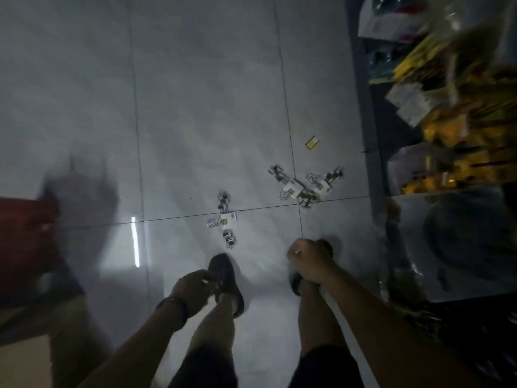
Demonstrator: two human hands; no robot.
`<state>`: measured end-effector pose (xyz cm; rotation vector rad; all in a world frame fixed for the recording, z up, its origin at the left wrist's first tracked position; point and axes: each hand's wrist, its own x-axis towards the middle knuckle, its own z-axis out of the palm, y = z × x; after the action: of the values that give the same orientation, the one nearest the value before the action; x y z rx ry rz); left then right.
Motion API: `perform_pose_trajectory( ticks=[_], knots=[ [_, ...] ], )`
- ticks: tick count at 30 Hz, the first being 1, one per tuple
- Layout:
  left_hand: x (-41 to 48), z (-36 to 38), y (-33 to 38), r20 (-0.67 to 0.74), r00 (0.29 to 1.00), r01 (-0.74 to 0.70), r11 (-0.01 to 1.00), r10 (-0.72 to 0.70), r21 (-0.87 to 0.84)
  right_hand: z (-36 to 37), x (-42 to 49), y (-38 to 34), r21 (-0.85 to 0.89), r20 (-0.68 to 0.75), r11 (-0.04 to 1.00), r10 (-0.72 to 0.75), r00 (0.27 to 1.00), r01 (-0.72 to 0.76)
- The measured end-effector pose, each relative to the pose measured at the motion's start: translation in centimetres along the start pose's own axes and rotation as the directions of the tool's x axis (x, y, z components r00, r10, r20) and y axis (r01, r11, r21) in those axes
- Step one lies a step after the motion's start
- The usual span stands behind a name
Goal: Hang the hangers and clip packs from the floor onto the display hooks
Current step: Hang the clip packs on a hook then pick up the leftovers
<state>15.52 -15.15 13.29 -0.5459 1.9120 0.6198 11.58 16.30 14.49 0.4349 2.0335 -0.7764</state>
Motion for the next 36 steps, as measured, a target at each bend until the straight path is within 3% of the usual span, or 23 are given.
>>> perform_pose_trajectory(
  ticks=[3, 7, 13, 16, 20, 25, 28, 30, 32, 34, 36],
  knots=[
    [9.3, 1.2, -2.4, -0.008, 0.991, 0.133, 0.991, -0.133, -0.027, 2.1, 10.7, 1.9, -0.124, 0.034, 0.992, 0.019, 0.999, -0.015],
    [21.8, 5.7, -1.1, -0.084, 0.994, 0.059, 0.997, -0.062, -0.041, 3.3, 25.7, 5.8, -0.253, 0.001, 0.967, 0.023, 1.000, -0.022],
    [38.5, 13.7, -1.4, -0.201, 0.979, -0.026, 1.000, 0.022, -0.014, 5.7, 41.9, 12.8, -0.391, -0.279, 0.911, 0.018, 0.960, -0.131],
    [43.9, 17.4, -0.4, -0.306, 0.951, 0.017, 0.994, -0.049, -0.109, 7.6, 46.8, 14.6, -0.468, -0.358, 0.875, -0.059, 0.932, -0.125],
    [46.9, 20.6, 0.1, -0.382, 0.899, 0.166, 0.974, -0.215, -0.157, 8.2, 51.1, 15.8, -0.471, -0.402, 0.878, -0.122, 0.908, -0.091],
    [47.0, 23.0, 0.6, -0.283, 0.955, 0.051, 0.987, -0.093, -0.155, 8.2, 51.3, 16.3, -0.439, -0.353, 0.898, -0.187, 0.917, 0.015],
    [45.8, 22.8, 1.2, -0.215, 0.976, -0.038, 0.964, -0.021, -0.265, 8.6, 48.5, 14.9, -0.167, -0.216, 0.974, -0.190, 0.958, 0.156],
    [44.5, 21.5, 2.5, -0.071, 0.996, -0.002, 0.829, -0.045, -0.560, 9.1, 45.9, 13.1, 0.274, -0.062, 0.954, -0.110, 0.992, 0.123],
    [43.0, 19.6, 3.9, 0.196, 0.981, 0.172, 0.497, -0.004, -0.850, 9.5, 43.0, 11.2, 0.565, 0.143, 0.824, -0.131, 0.981, 0.027],
    [41.5, 17.7, 4.5, 0.312, 0.937, 0.270, 0.242, 0.155, -0.932, 10.4, 40.7, 9.6, 0.638, 0.295, 0.768, -0.194, 0.936, -0.042],
    [40.3, 16.2, 4.0, 0.278, 0.919, 0.252, 0.126, 0.278, -0.960, 12.0, 39.4, 8.5, 0.599, 0.362, 0.799, -0.215, 0.907, -0.050]
  ],
)
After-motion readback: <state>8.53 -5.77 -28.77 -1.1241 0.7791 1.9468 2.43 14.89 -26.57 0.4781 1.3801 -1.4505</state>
